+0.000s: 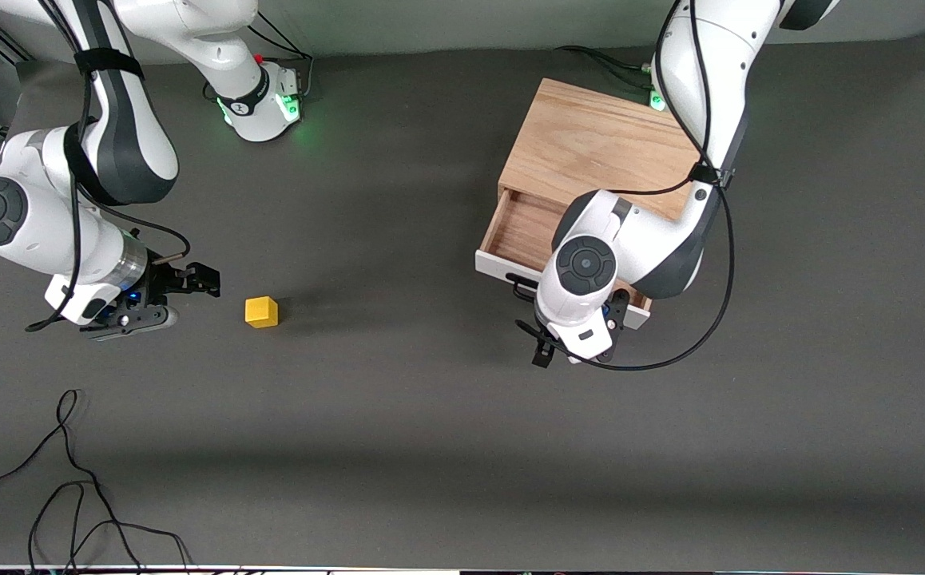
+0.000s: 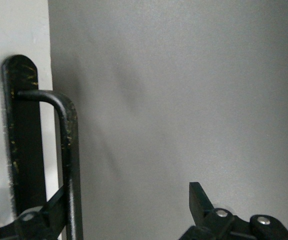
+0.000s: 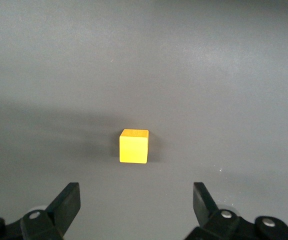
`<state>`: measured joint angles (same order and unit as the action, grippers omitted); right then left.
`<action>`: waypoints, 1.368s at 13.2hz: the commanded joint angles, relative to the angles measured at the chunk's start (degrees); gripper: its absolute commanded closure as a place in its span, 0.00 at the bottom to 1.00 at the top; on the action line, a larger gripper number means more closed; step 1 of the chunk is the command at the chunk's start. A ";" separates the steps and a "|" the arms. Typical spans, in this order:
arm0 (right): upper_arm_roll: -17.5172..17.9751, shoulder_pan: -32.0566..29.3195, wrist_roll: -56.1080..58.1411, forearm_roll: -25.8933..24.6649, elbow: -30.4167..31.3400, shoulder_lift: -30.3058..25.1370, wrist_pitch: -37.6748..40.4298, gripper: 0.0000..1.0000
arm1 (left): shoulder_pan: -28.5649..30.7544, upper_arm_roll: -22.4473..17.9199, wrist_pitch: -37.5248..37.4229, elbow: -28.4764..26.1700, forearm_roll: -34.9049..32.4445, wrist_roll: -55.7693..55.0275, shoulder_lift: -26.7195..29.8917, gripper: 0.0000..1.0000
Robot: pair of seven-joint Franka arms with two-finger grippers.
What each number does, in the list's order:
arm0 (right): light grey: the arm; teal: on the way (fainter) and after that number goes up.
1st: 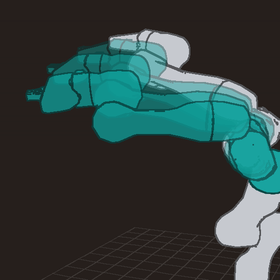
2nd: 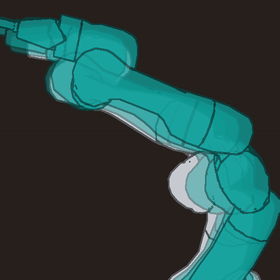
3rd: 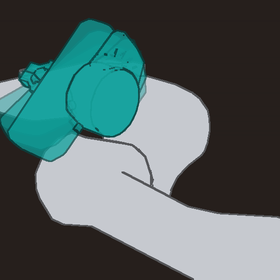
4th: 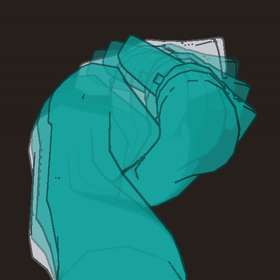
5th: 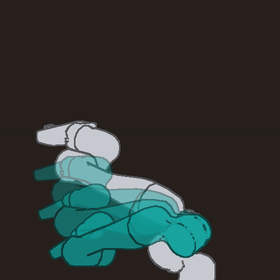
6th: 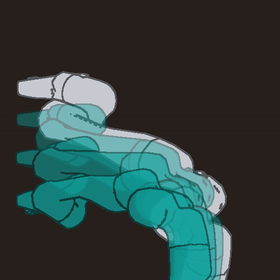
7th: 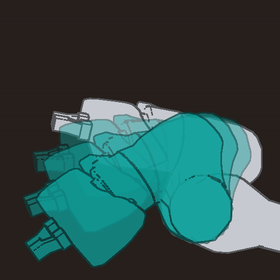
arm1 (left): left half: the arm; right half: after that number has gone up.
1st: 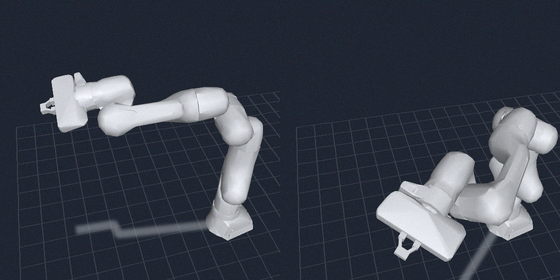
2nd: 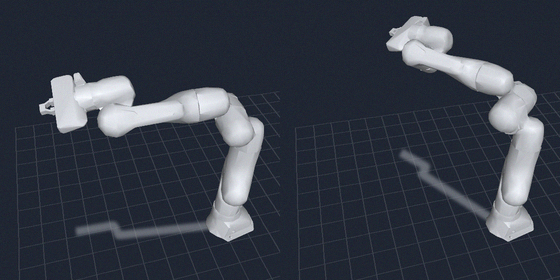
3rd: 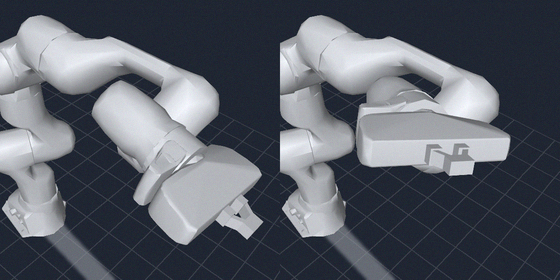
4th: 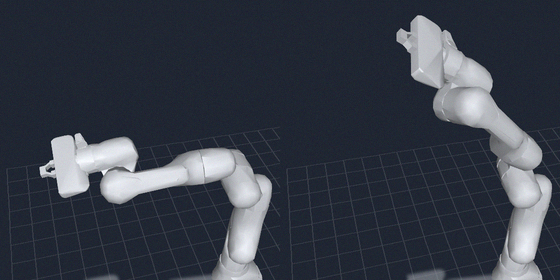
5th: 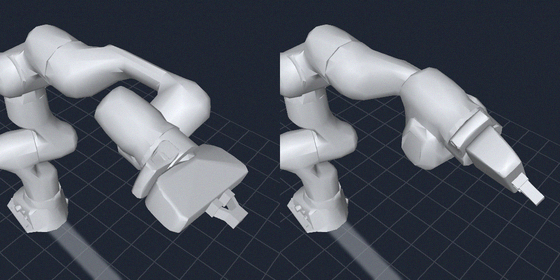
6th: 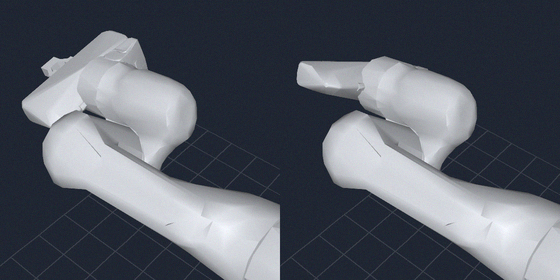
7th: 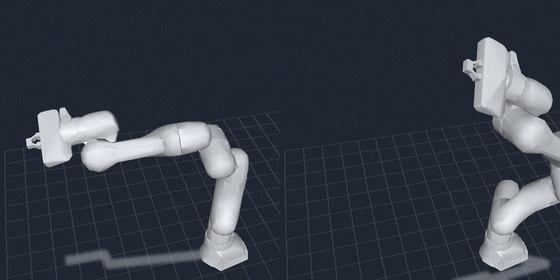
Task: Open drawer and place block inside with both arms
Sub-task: 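Pull the drawer fully open with the left gripper while the right gripper nears the cube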
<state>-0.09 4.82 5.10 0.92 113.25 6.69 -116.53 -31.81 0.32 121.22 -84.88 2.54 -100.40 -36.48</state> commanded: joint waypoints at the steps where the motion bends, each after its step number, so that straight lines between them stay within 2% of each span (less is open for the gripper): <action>1: -0.09 0.36 -0.01 -0.22 2.31 0.17 -3.51 0.00 | -0.27 0.39 11.57 4.90 0.72 -2.17 -5.53 0.00; 4: -0.09 0.28 -0.01 -0.22 5.22 0.34 -7.30 0.00 | -0.09 0.39 15.62 4.90 0.63 -2.26 -6.05 0.00; 11: 0.18 0.28 -0.09 -0.22 5.23 0.26 -7.22 0.00 | 0.08 0.39 15.37 4.90 0.45 -2.26 -5.80 0.00; 18: 0.26 0.28 -0.27 -0.22 5.05 -0.27 -6.69 0.00 | 1.93 0.47 7.46 5.60 -0.16 0.29 -1.14 0.00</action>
<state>0.16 4.84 5.10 0.92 117.75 7.55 -122.87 -30.28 0.47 131.09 -80.25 2.78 -100.62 -38.95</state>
